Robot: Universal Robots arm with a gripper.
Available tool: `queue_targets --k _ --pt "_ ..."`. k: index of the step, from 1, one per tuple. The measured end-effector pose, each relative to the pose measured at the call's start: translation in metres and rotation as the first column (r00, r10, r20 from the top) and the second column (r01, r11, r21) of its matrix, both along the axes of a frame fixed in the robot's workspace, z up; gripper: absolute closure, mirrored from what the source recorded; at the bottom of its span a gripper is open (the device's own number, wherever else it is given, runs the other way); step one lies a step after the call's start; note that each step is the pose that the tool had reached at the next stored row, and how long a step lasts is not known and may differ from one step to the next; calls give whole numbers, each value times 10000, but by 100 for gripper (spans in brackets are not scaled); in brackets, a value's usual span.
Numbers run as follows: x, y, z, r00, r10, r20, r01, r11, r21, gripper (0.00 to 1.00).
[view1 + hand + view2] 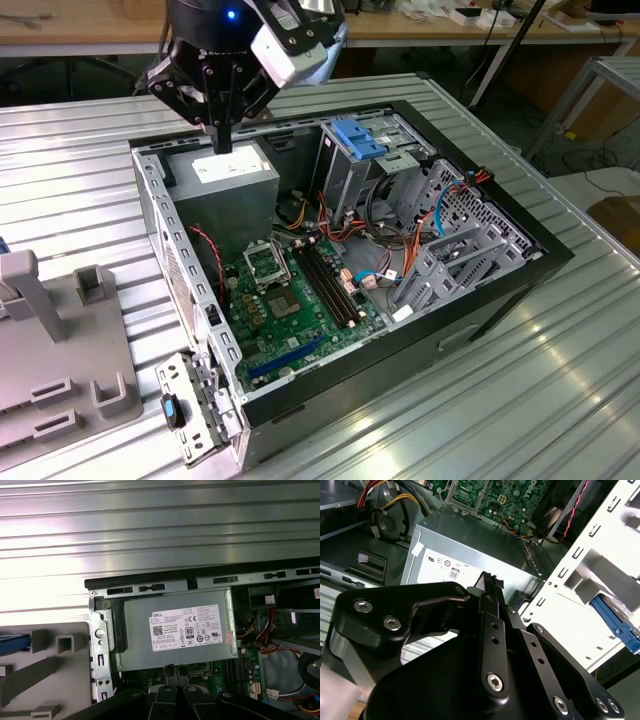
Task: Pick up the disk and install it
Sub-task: 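Reach for the disk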
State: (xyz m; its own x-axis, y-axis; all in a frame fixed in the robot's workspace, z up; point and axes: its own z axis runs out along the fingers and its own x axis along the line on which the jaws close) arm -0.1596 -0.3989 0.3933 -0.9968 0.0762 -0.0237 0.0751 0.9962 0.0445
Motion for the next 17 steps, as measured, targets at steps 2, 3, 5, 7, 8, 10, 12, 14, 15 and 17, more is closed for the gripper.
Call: queue_targets --k 2,3,5,7,8,10,12,14,15,17 --pt "-23 0 0 10000 0 -2 0 10000 0 89" --pt "-29 0 0 10000 0 -2 0 10000 0 89" --pt "-49 0 0 10000 0 -3 0 10000 -1 89" --pt "-64 0 0 10000 0 -3 0 10000 0 89" --pt "-71 0 1 10000 0 -3 0 10000 0 89" --pt "-89 0 0 10000 0 -3 0 10000 0 89" --pt "-104 0 0 10000 0 -3 0 10000 1 89" --pt "-134 0 0 10000 0 -4 0 10000 1 89" --pt "-149 0 0 10000 0 -5 0 10000 1 89" --pt "-164 0 0 10000 0 -5 0 10000 2 89"
